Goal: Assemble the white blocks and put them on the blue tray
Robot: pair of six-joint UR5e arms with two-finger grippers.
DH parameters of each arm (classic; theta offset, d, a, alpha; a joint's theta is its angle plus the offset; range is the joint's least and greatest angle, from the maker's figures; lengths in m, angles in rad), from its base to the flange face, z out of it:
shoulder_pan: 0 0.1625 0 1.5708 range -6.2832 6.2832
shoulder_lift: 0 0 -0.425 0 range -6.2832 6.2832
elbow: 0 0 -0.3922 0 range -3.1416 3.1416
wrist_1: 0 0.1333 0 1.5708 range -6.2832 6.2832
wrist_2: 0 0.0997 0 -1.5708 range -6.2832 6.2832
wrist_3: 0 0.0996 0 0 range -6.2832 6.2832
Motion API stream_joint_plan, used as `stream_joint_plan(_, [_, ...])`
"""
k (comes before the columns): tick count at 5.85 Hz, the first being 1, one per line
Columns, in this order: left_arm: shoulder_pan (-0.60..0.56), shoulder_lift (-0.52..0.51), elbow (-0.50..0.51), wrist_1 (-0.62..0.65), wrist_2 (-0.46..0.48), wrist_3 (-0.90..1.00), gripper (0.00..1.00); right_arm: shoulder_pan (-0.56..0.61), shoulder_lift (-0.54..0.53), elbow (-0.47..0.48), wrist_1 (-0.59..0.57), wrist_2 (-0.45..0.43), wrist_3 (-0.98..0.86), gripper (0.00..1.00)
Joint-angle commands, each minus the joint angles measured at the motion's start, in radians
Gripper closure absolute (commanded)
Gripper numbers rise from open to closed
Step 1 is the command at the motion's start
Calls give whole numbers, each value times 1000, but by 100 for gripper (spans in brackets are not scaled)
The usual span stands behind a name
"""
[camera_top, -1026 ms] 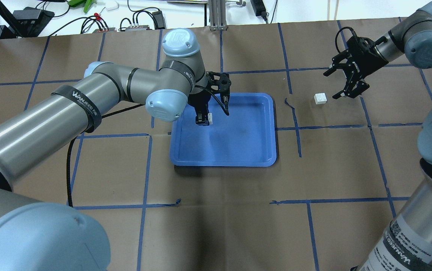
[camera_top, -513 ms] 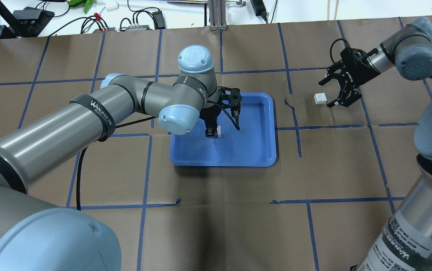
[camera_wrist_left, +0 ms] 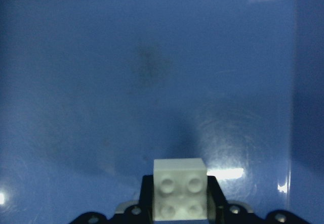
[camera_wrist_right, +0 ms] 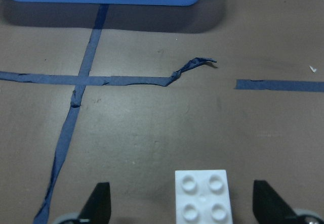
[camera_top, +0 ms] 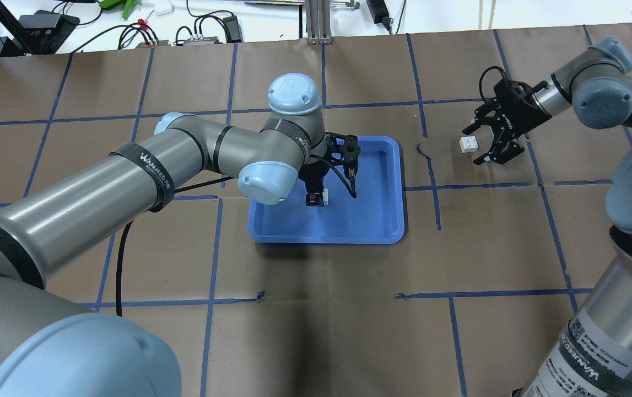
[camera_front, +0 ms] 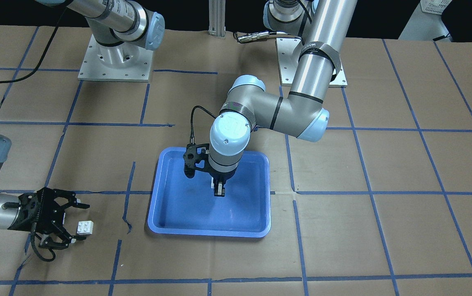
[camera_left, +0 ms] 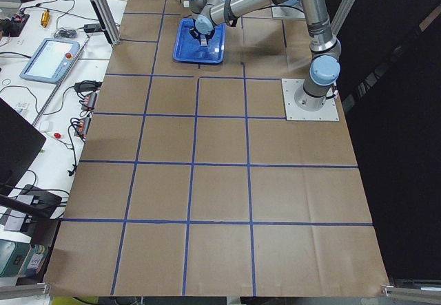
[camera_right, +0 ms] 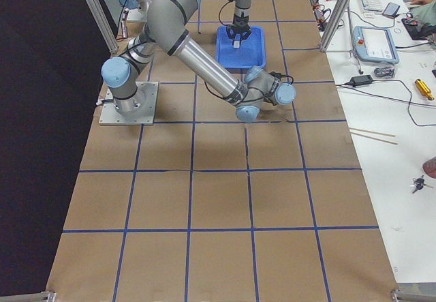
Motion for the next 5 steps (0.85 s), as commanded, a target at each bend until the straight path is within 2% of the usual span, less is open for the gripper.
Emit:
stream_joint_plan(1, [-2,-2,-1,-1,-2,-1,96,0,-1,-1,-4,-3,-1,28])
stream_joint_plan(2, [-2,-7,-1,-1,-2,-1,93,0,-1,-4,-20,-11,-1,38])
stream_joint_plan(3, [-2,-13,-3,-1,1,-1,88,0,-1,-1,-24,-12,-1,44])
stream_joint_plan(4, [-2,-14,-1,-2,-2,-1,32,0,-1,-6,-24,-15,1,56])
stream_joint_plan(5, [-2,-14,-1,-4,-3,-1,20,0,-2,-7,-24,-15,4,69])
